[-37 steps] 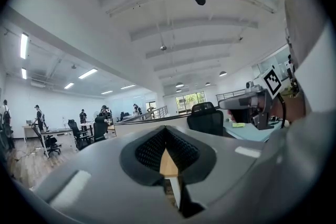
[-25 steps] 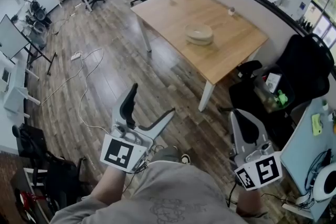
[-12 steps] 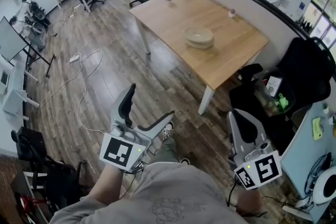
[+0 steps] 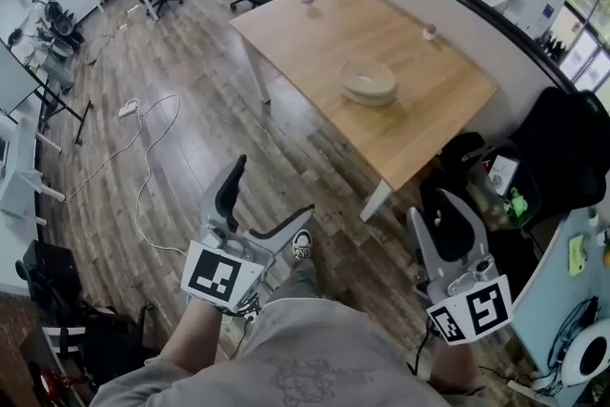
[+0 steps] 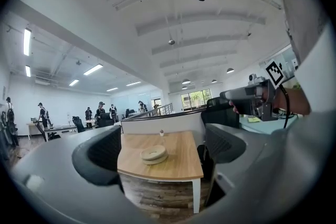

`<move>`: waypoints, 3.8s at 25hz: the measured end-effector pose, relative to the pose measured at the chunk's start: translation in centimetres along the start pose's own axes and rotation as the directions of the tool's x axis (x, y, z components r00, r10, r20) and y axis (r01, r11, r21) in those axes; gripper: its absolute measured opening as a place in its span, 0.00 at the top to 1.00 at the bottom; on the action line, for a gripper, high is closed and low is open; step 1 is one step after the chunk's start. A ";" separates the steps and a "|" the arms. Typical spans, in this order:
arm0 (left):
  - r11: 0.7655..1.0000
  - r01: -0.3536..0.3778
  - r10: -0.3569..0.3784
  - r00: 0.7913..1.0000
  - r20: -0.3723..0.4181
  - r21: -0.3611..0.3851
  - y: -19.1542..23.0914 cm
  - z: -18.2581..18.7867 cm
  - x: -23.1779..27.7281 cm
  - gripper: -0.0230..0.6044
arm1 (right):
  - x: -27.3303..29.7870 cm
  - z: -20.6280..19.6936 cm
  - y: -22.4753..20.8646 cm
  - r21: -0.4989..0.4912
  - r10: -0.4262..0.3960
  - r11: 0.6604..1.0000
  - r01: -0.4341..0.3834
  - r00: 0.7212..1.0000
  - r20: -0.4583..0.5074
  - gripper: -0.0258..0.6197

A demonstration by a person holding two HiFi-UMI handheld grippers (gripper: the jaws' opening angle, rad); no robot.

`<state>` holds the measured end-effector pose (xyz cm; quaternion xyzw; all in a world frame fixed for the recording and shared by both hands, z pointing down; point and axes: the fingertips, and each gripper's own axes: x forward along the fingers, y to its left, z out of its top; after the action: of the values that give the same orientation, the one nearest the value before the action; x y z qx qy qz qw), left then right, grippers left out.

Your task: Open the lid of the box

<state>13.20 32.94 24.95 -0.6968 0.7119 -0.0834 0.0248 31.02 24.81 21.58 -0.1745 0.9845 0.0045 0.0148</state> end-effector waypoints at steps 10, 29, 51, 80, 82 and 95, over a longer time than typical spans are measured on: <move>0.998 0.057 -0.058 0.998 -0.029 -0.023 11.6 -1.4 8.2 0.18 | 13.1 -1.1 -3.1 0.046 -0.038 0.998 0.042 0.997 -0.073 0.75; 0.985 0.173 -0.174 0.984 -0.030 -0.025 26.9 -4.1 17.7 0.18 | 31.3 -1.7 -5.8 0.042 -0.118 0.991 0.123 0.986 -0.114 0.75; 0.953 0.298 -0.293 0.952 -0.085 0.057 29.1 -6.0 30.6 0.18 | 37.8 -4.8 -16.4 0.053 -0.194 0.978 0.203 0.970 -0.144 0.75; 0.696 0.704 -0.687 0.711 -0.150 0.145 22.5 -13.5 52.0 0.15 | 43.7 -12.7 -33.0 0.175 -0.270 0.929 0.326 0.920 -0.283 0.75; 0.671 0.728 -0.712 0.686 -0.151 0.141 22.1 -13.8 52.2 0.15 | 43.5 -13.1 -33.2 0.182 -0.287 0.920 0.348 0.913 -0.291 0.75; 0.363 0.915 -0.878 0.399 -0.264 0.174 20.5 -21.7 54.5 0.15 | 46.2 -17.6 -31.7 0.227 -0.403 0.827 0.515 0.823 -0.399 0.75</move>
<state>-11.81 -19.21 47.55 -0.9525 0.1958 -0.2310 0.0328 -1.92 -21.10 37.62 -0.4026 0.8867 -0.1911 -0.1233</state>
